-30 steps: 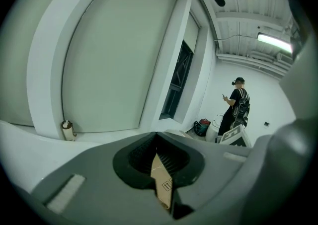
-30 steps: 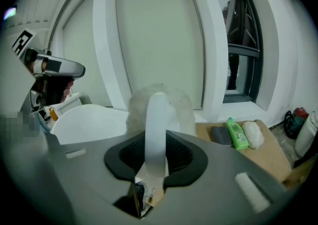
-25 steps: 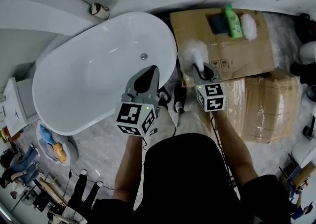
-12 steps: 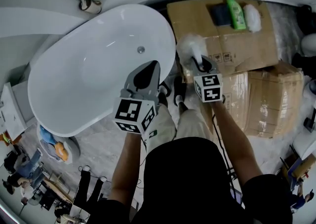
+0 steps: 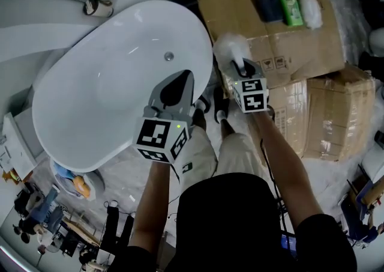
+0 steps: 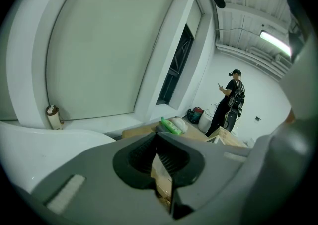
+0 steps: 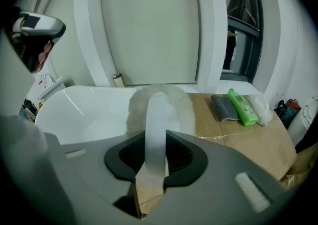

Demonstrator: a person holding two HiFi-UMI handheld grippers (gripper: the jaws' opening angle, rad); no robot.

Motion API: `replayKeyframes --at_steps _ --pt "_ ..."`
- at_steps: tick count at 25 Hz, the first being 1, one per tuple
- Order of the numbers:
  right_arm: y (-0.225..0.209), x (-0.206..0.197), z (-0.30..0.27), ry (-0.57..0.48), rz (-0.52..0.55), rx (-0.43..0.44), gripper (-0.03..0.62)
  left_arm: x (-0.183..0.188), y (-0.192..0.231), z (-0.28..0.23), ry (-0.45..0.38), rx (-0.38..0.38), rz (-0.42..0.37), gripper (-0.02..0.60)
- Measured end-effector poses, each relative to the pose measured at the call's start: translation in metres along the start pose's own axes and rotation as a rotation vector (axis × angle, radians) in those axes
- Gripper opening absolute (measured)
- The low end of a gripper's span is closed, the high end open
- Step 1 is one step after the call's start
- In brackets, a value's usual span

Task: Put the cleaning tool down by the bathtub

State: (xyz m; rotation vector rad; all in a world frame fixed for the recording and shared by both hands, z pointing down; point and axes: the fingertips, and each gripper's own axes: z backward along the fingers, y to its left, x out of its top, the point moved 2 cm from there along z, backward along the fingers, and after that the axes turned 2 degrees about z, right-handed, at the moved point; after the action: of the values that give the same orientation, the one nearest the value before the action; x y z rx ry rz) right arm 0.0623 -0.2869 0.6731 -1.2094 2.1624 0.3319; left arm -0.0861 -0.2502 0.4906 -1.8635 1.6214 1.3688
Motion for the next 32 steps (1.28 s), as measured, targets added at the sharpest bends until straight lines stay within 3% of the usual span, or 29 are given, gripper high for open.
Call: replayKeyframes --at_steps 17,32 --pt "-0.022 -0.011 -0.063 0.095 -0.032 0.004 0.091 -0.017 0.013 -0.033 0.074 -0.051 -0.01 -0.002" --pt "-0.035 -0.007 -0.086 0.132 -0.042 -0.007 0.092 -0.011 0.027 -0.045 0.078 -0.03 -0.002 -0.002"
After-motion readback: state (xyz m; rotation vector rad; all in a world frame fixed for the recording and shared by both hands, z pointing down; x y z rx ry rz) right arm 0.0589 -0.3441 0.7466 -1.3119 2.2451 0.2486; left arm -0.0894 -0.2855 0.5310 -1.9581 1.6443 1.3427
